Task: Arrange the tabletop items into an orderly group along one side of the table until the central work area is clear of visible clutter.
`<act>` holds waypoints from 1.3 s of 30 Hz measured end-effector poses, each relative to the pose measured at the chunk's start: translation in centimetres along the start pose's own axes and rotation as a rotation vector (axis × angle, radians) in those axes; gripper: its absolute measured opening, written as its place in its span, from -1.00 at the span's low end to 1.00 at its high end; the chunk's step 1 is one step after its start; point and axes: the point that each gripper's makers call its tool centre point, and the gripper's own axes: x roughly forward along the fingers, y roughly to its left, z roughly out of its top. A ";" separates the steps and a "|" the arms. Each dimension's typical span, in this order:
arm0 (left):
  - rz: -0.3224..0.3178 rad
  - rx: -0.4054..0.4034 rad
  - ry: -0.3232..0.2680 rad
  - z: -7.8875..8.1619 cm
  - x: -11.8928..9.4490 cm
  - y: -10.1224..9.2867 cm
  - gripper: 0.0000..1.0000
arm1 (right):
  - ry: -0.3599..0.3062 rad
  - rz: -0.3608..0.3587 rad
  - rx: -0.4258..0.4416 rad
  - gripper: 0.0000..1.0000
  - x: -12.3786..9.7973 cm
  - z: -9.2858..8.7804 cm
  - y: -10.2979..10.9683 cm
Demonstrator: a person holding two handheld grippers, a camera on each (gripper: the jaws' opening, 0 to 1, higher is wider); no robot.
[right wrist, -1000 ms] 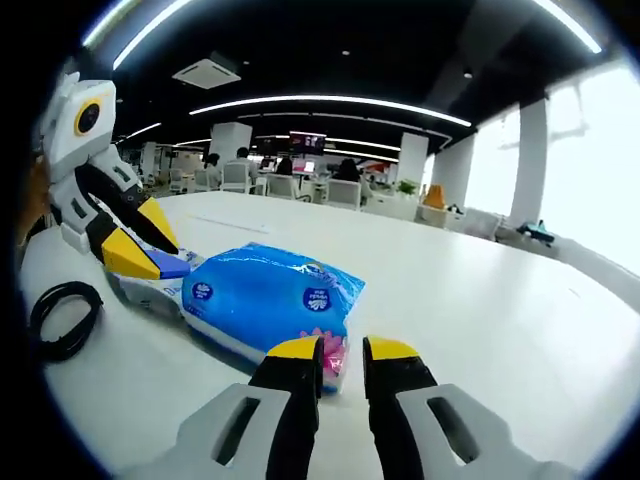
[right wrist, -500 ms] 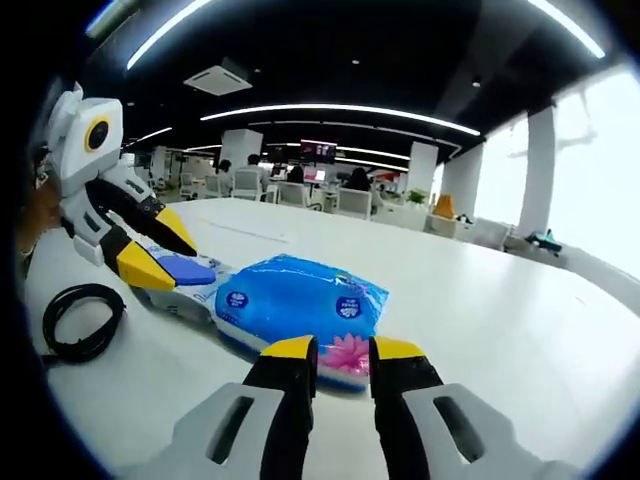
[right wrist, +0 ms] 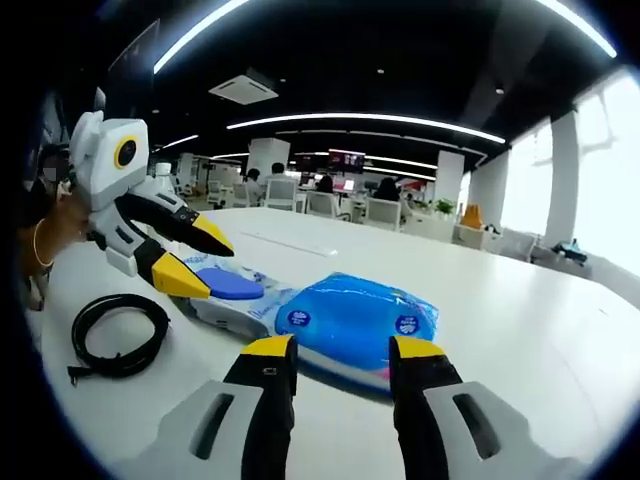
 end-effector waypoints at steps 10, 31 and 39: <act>0.031 -0.073 -0.054 -0.2 -1.0 0.8 -0.10 | -0.039 0.052 0.016 -0.20 -1.0 0.8 1.6; 0.066 -0.242 -0.163 -1.8 -3.6 1.2 0.26 | -0.079 0.079 0.049 0.03 -3.0 0.7 3.2; 0.137 -0.249 -0.222 -1.9 -5.7 1.5 0.37 | -0.150 0.055 0.078 0.28 -3.7 1.9 3.5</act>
